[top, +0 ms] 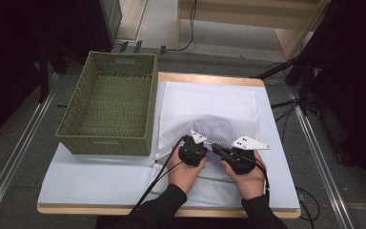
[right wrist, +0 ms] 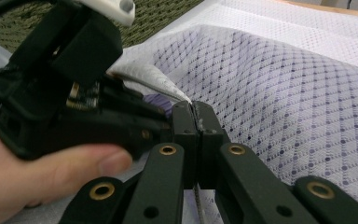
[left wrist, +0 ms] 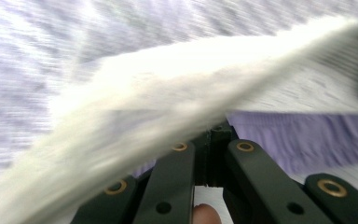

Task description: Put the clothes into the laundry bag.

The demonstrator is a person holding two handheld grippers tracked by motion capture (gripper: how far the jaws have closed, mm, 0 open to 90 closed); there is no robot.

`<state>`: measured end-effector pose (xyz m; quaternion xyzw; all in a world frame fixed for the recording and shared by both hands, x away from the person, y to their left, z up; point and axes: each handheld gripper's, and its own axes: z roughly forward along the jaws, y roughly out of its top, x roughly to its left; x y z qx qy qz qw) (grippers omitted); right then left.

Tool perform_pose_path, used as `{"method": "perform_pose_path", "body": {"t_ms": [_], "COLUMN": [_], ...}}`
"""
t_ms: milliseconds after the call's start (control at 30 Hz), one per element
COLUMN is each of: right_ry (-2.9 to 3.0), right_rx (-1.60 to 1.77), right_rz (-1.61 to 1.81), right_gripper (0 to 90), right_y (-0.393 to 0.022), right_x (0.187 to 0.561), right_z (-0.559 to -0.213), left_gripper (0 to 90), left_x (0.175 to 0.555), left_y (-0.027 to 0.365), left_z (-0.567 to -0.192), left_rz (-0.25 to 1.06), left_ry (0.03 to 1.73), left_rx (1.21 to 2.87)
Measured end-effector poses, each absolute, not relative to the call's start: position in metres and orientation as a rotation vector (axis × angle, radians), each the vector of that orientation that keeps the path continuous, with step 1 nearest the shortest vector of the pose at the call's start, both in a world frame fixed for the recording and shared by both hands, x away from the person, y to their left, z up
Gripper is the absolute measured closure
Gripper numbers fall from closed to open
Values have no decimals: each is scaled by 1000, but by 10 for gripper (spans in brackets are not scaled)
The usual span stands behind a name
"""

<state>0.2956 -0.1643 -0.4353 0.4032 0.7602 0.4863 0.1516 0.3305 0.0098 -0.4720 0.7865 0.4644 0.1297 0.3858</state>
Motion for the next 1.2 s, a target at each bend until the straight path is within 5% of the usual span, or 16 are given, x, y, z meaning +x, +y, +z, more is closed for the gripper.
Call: {"method": "perform_pose_path", "body": {"t_ms": [100,300,567,667,967,1200], "right_ry": [2180,2161,2164,2159,2159,2160], "right_rx": [1159,1164,1156,1167,1193,1188], "right_rz": [1395,1424,1434,1429,1418,1419], "right_gripper": [900,900,900,900,900,900], "right_y": [-165,-167,-163,-166,-168,-168], "right_x": [296,295,293,294,295,295], "right_z": [-436,-433,-431,-432,-434,-435], "left_gripper": [900,740,812,900,900,844], "left_x": [325,303,302,309,330,305], "left_y": [13,24,-11,-20,-9,7], "left_z": [-469,-463,-468,-478,-474,-460], "left_rz": [299,143,-14,27,230,156], "left_ry": [1134,1004,935,982,1147,996], "left_rx": [2017,1993,2033,2075,1975,1999]}}
